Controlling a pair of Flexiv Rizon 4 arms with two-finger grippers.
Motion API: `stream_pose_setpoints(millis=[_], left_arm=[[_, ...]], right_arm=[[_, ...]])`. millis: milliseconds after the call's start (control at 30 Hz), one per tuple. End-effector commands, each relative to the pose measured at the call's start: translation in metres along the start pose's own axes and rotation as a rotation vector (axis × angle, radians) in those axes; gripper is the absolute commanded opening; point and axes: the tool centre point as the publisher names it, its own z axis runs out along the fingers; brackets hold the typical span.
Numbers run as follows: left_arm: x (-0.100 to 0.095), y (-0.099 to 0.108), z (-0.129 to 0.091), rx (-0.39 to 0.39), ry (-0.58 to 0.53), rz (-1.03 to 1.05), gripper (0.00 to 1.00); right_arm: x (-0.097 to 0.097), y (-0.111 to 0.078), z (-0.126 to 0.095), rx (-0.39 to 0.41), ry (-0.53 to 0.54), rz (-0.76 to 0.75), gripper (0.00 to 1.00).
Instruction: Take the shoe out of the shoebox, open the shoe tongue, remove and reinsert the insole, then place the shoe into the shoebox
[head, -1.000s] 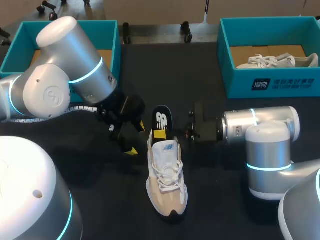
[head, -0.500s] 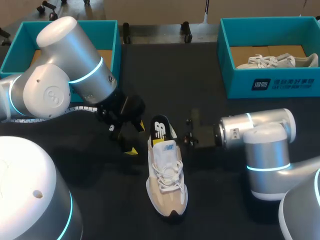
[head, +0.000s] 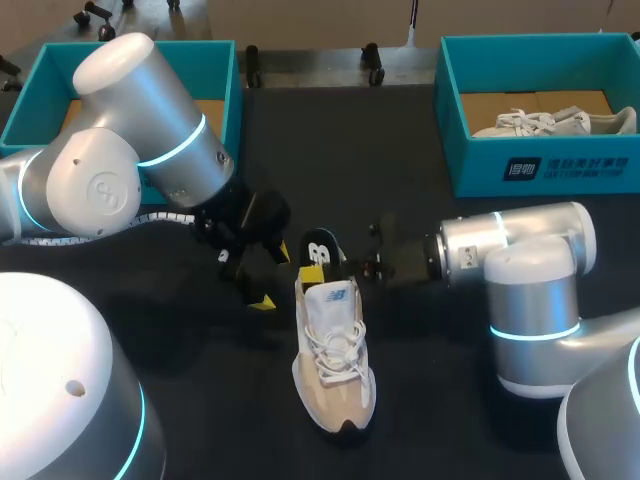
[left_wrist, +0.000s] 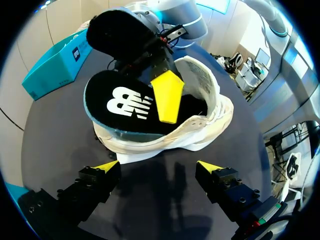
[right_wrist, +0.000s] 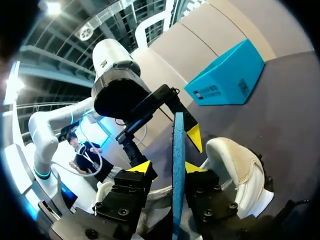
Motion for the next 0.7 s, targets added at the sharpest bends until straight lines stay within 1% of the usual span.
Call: stream_pose_setpoints(millis=[33,167,200,333,467,700], left_arm=[[0.0,0.001,0.001,0.001,-0.001,0.0,1.0],[0.0,0.001,0.001,0.001,-0.001,0.0,1.0],[0.0,0.001,0.001,0.001,-0.001,0.0,1.0],[0.0,0.001,0.001,0.001,-0.001,0.0,1.0],[0.0,0.001,0.001,0.001,-0.001,0.0,1.0],[0.0,0.001,0.001,0.001,-0.001,0.0,1.0]], right_arm=[[0.0,0.002,-0.004,-0.019,-0.003,-0.009,0.28],[-0.007,0.005,-0.004,-0.029,0.008,-0.005,0.07],[-0.009,0.005,-0.005,-0.033,0.018,-0.001,0.0],[-0.016,0.002,-0.006,-0.043,0.036,0.029,0.0],[-0.017,-0.004,-0.003,-0.039,0.04,0.056,0.0],[-0.015,-0.025,0.003,0.003,0.049,0.135,0.0]])
